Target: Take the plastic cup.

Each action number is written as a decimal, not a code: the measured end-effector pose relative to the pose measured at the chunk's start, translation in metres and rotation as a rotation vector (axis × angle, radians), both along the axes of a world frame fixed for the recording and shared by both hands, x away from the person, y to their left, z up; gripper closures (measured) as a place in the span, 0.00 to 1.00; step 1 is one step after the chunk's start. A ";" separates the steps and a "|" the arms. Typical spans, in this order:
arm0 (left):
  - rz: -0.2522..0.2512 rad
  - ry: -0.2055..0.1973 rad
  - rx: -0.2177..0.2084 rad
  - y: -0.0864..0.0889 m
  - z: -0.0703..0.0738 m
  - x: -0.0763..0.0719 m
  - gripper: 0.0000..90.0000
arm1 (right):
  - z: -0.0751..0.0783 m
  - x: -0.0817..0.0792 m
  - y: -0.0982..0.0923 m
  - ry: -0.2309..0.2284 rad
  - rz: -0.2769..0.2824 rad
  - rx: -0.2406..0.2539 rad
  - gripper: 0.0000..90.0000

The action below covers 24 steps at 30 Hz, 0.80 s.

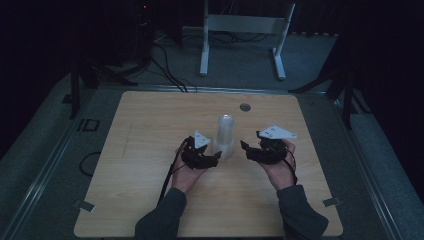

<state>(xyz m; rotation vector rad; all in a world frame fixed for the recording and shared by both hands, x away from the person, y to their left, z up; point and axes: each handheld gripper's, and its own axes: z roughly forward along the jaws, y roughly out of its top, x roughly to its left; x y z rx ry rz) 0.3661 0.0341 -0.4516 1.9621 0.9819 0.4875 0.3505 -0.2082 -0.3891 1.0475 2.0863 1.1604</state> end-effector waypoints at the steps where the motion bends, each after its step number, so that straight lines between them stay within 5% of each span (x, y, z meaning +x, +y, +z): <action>1: -0.003 -0.003 -0.005 -0.001 0.000 0.002 0.30 | 0.001 0.001 0.002 -0.002 0.002 0.002 0.34; 11: -0.055 -0.032 -0.037 -0.011 -0.002 0.018 0.18 | 0.007 0.008 0.016 -0.009 0.019 0.015 0.31; 24: -0.058 -0.038 -0.042 -0.023 -0.010 0.028 0.17 | 0.011 0.018 0.028 -0.007 0.033 0.052 0.30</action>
